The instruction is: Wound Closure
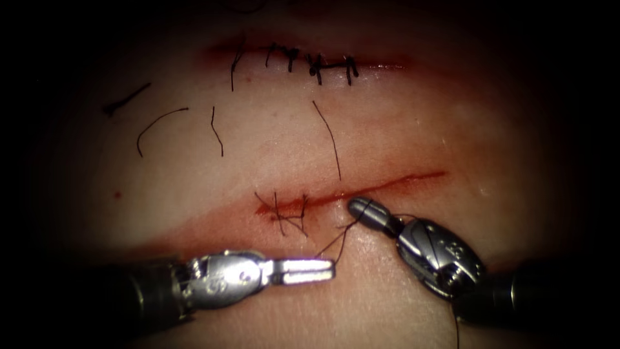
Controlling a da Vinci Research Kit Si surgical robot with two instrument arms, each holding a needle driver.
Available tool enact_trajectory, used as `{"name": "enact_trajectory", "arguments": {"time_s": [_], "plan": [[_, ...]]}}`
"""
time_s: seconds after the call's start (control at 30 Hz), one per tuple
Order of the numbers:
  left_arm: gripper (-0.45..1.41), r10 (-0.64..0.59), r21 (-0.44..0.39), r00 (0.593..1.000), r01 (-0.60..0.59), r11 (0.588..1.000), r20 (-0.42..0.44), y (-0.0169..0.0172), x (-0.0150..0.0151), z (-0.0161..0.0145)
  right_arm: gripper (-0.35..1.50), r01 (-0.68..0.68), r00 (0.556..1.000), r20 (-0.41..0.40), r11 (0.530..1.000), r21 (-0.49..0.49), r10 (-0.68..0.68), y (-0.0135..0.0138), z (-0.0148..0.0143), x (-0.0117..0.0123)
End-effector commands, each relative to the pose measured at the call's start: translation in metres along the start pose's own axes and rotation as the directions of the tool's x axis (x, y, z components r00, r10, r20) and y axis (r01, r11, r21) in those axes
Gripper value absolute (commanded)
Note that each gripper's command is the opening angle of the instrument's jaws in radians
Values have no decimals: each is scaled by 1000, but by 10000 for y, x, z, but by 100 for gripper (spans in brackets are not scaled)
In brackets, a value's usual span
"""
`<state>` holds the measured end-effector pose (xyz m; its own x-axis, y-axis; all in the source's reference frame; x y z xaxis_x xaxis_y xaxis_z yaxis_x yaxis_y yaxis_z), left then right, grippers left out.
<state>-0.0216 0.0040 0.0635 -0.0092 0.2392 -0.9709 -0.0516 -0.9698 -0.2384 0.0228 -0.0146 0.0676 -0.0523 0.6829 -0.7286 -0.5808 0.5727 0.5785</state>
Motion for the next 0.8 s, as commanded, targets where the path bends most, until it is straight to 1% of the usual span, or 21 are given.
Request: {"name": "enact_trajectory", "arguments": {"time_s": [0.03, 0.1, 0.2, 0.23, 0.3, 0.33, 0.37, 0.47, 0.5, 0.53, 0.6, 0.67, 0.8], "plan": [[-15, -2, -9, 1000, 2, 1000, -3, 5, -6, 7, -35, -4, 1000, 2, 1000, 1, 4, -4, 3, -9], [-6, -1, -16, 1000, 1, 1000, -7, 11, -2, 7, -35, -4, 1000, 5, 1000, 0, 4, -3, 4, -9], [-1, 2, -20, 1000, -2, 1000, -7, 21, 0, 3, -35, 2, 1000, 5, 1000, 0, -2, -3, 4, -9], [7, -13, -26, 1000, 13, 1000, -10, 25, -1, 2, -35, 8, 1000, 5, 1000, 0, -8, -3, 4, -9], [14, -54, -34, 998, 54, 998, -16, 29, -6, 3, -35, 8, 1000, 5, 1000, 0, -8, -4, 4, -9], [14, -54, -34, 998, 54, 998, -16, 29, -6, 3, -35, 8, 1000, 5, 1000, 0, -8, -4, 4, -9], [19, -95, -34, 995, 95, 995, -16, 27, -8, 4, -35, 13, 1000, 5, 1000, -3, -13, -6, 4, -8], [24, -151, -37, 988, 150, 988, -19, 16, -11, 6, -35, 20, 1000, 4, 1000, 9, -20, -9, 4, -8], [24, -164, -26, 986, 164, 986, -13, 11, -13, 7, -35, 25, 1000, 4, 1000, 9, -26, -10, 4, -8], [5, -172, -5, 985, 172, 985, -8, 6, -14, 7, -35, 26, 1000, 3, 1000, 15, -26, -11, 4, -8], [-13, -176, 49, 984, 177, 983, -18, -10, -20, 7, -35, 26, 1000, 6, 999, 25, -26, -13, 4, -8], [-18, -180, 82, 983, 182, 980, -34, -20, -22, 3, -35, 32, 999, 6, 999, 30, -32, -15, 3, -8], [-22, -189, 143, 981, 195, 970, -52, -42, -24, -12, -35, 37, 999, -2, 998, 54, -37, -22, -1, -6]]}}
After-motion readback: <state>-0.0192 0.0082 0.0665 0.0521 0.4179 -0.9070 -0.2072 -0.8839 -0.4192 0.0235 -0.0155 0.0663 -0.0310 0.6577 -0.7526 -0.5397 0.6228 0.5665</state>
